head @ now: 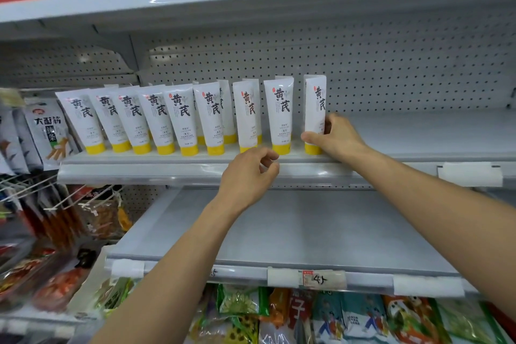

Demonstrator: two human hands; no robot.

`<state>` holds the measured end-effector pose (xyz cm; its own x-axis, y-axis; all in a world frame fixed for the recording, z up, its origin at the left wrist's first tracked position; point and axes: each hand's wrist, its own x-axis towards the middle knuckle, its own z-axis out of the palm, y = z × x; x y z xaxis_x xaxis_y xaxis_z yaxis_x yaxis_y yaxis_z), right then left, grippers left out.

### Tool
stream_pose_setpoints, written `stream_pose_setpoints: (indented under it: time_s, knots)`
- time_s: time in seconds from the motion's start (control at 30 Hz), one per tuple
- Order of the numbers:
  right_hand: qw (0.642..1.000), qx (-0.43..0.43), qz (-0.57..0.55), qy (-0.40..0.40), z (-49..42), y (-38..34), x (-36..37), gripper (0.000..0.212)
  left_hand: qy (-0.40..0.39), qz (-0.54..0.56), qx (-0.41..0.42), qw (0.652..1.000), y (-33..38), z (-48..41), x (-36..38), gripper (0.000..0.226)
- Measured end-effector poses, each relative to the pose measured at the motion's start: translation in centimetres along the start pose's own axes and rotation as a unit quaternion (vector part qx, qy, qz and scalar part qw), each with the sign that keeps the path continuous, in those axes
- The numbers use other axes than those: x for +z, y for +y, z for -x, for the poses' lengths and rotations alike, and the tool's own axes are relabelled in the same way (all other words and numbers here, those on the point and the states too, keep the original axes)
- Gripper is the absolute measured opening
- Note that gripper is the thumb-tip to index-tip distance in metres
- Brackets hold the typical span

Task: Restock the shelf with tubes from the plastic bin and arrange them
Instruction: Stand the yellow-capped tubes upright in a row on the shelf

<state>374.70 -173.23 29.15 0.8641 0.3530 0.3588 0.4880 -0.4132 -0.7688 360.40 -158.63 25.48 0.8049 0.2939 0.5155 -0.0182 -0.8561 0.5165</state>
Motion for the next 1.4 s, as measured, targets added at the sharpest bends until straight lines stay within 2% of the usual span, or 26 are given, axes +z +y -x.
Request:
stream_pose_setpoints:
  time_s: [0.1,0.2,0.27,0.43,0.53,0.63,0.77,0.93,1.07,1.2,1.3,1.4]
  knots:
    - [0.998,-0.015,0.042,0.042,1.4,0.2,-0.2,0.060,0.000,-0.012,0.003,1.000,0.1,0.7,-0.3,0.020]
    - [0.988,-0.085,0.088,0.098,4.3,0.0,-0.5,0.049,0.010,-0.006,-0.010,1.000,0.0,2.5,-0.4,0.020]
    - [0.980,-0.140,0.109,0.090,6.7,0.0,-0.3,0.041,0.011,0.005,-0.025,1.000,-0.2,4.2,-0.2,0.020]
    - [0.952,-0.230,0.200,-0.016,11.9,0.8,2.7,0.021,-0.006,0.003,-0.065,0.998,-1.9,9.0,0.4,0.022]
    - [0.945,-0.239,0.214,-0.071,14.1,1.2,5.5,0.021,-0.005,0.008,-0.109,0.994,-4.5,12.2,0.2,0.022]
    - [0.938,-0.240,0.209,-0.138,15.9,1.4,9.1,0.023,-0.030,-0.036,-0.132,0.990,-7.9,15.5,-0.4,0.022]
    - [0.914,-0.261,0.214,-0.224,17.7,0.6,15.6,0.021,-0.071,-0.072,-0.176,0.979,-13.7,19.3,-1.9,0.022]
    - [0.886,-0.247,0.193,-0.341,19.7,-0.3,26.9,0.019,-0.073,-0.013,-0.295,0.953,-23.0,23.9,-4.7,0.020]
    - [0.833,-0.218,0.205,-0.466,21.7,0.3,37.6,0.022,-0.125,-0.004,-0.384,0.915,-32.1,28.2,-5.8,0.020]
    - [0.741,-0.180,0.240,-0.600,23.9,3.7,47.1,0.013,-0.176,0.005,-0.476,0.862,-40.7,32.1,-5.2,0.015]
    - [0.695,-0.141,0.273,-0.651,25.8,7.3,52.6,0.028,-0.225,0.019,-0.529,0.818,-46.4,34.9,-3.4,0.012]
    - [0.662,-0.116,0.315,-0.670,28.1,10.9,56.8,0.037,-0.266,-0.005,-0.552,0.790,-51.4,37.5,-1.4,0.020]
